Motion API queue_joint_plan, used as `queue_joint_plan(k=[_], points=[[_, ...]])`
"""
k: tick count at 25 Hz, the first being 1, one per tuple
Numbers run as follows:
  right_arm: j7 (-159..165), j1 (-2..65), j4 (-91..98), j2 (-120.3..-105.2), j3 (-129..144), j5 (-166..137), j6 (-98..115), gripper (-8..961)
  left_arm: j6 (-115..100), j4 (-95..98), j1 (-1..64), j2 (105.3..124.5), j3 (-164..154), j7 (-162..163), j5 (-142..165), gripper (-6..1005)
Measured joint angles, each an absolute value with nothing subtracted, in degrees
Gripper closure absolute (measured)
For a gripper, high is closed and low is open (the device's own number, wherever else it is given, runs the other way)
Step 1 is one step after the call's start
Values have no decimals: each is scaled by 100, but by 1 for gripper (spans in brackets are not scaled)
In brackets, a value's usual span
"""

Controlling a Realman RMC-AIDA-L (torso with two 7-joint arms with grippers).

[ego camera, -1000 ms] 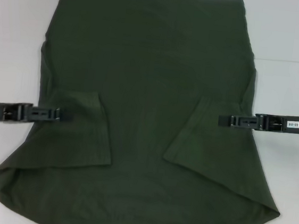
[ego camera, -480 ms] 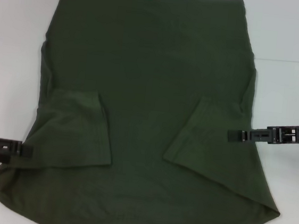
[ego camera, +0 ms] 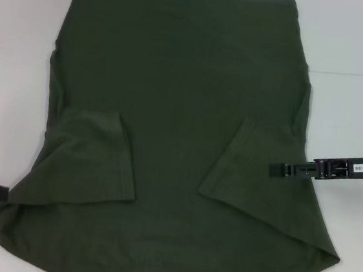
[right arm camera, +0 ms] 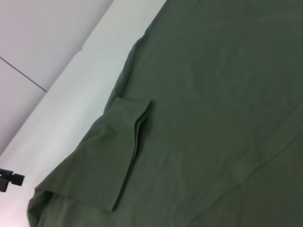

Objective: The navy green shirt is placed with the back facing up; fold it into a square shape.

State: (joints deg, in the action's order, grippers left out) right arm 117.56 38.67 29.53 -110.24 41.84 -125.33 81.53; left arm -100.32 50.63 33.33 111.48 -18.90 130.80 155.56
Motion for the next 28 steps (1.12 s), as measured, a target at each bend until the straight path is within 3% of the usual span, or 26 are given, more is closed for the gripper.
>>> queue_joint_plan(k=[8, 28], points=[[11732, 3878, 2952, -11149, 4184, -12551, 8031, 100, -9836, 4875, 3338, 11162, -1944, 13099, 15760, 144], [11684, 3911, 2953, -11188, 4188, -12545, 7892, 101, -9469, 4330, 3476, 11144, -1978, 13126, 16005, 150]])
